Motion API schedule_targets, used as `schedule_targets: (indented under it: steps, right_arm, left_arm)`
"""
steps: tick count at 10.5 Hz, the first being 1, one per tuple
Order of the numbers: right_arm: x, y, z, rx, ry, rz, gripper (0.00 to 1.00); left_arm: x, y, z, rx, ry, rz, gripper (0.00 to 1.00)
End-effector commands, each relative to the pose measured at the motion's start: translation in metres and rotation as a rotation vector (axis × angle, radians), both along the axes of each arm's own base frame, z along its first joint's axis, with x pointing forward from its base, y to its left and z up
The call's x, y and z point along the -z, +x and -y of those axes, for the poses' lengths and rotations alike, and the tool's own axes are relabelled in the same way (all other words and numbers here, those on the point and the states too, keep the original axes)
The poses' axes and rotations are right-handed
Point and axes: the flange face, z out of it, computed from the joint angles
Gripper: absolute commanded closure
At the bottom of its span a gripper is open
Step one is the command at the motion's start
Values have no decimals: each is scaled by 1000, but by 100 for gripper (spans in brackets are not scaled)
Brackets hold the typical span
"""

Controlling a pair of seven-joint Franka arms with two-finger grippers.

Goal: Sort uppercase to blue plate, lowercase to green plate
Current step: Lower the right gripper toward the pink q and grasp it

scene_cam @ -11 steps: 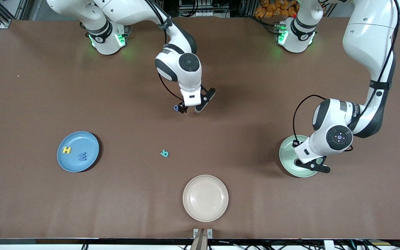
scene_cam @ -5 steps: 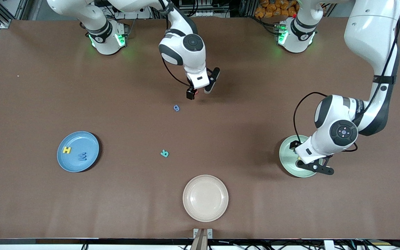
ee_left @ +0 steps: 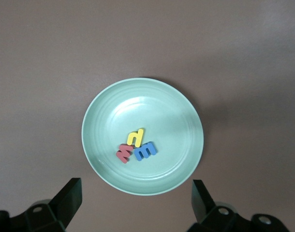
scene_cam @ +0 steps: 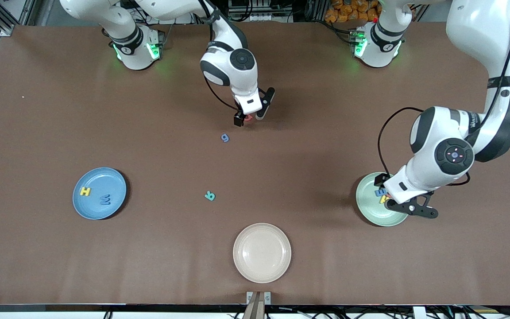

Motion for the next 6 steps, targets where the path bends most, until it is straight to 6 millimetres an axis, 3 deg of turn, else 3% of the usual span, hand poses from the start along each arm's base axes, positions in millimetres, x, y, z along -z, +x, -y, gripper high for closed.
schedule_targets:
  steps: [1, 6]
  right_arm:
    - [10, -5, -1, 22, 4, -12, 0]
    - [16, -6, -3, 46, 21, -4, 0]
  left_arm:
    - [-11, -4, 1, -14, -10, -14, 0]
    - [-14, -4, -11, -33, -4, -27, 0]
